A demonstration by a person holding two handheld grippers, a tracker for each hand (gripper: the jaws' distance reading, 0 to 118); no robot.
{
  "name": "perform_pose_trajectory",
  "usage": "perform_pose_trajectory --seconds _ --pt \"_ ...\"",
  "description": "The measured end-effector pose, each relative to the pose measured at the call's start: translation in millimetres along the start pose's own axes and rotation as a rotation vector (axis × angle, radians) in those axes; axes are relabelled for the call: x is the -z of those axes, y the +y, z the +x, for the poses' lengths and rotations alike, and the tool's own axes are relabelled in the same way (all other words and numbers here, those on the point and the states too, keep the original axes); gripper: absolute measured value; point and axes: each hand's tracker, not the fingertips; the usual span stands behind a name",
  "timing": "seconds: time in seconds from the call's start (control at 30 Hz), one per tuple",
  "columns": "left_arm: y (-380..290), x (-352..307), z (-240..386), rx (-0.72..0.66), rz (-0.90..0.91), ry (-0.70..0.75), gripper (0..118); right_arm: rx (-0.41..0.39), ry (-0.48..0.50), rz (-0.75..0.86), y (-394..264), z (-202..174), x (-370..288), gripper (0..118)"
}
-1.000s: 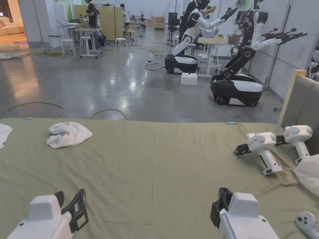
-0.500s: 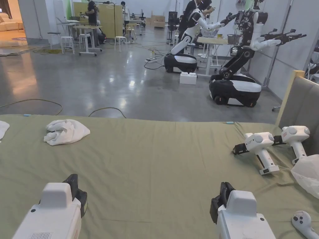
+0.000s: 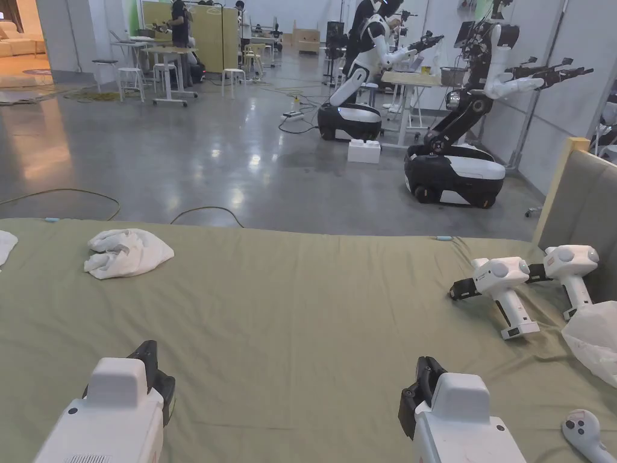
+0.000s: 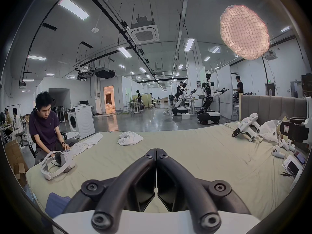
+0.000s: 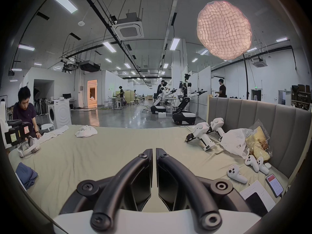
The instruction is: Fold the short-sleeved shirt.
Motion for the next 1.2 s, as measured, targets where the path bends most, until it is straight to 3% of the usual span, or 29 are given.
perform_pose_trajectory --seconds 0.2,0.33,0.4,0.47,0.5,0.57,0.63,0.77,0.97,1.07,1.2 --pt "0 -1 -4 -0.007 -0.007 0.01 0 0.008 0.004 -0.004 0 -1 0 3" --pt "1 -1 -4 -0.01 -0.011 0.01 10 0.002 0.005 -0.01 -1 -4 2 4" --pt "1 -1 -4 -0.011 -0.009 0.01 25 -0.005 0.003 -0.011 -1 -4 3 19" --pt "1 0 -4 -0.013 -0.012 0.014 48 -0.013 -0.001 -0.013 -1 -5 3 55" --pt "1 0 -4 -0.013 -0.014 0.024 61 -0.016 -0.006 -0.012 -1 -6 3 68" --pt "1 -1 -4 -0.018 0.003 0.045 81 -0.033 -0.027 0.0 -2 -8 4 83" --pt "1 -4 -4 -0.02 0.033 0.061 90 -0.061 -0.05 -0.001 -5 -9 6 92" --pt "3 -5 -3 -0.011 0.042 0.068 94 -0.033 -0.043 0.0 -5 -5 7 109" --pt "1 -2 -9 -0.057 0.028 0.046 99 0.043 0.001 0.045 -4 3 5 117" --pt "0 0 -12 -0.085 0.019 0.049 101 0.06 0.046 0.047 -3 7 5 117" --pt "-2 1 -13 -0.085 0.017 0.075 101 0.064 0.033 0.037 -2 6 8 117"
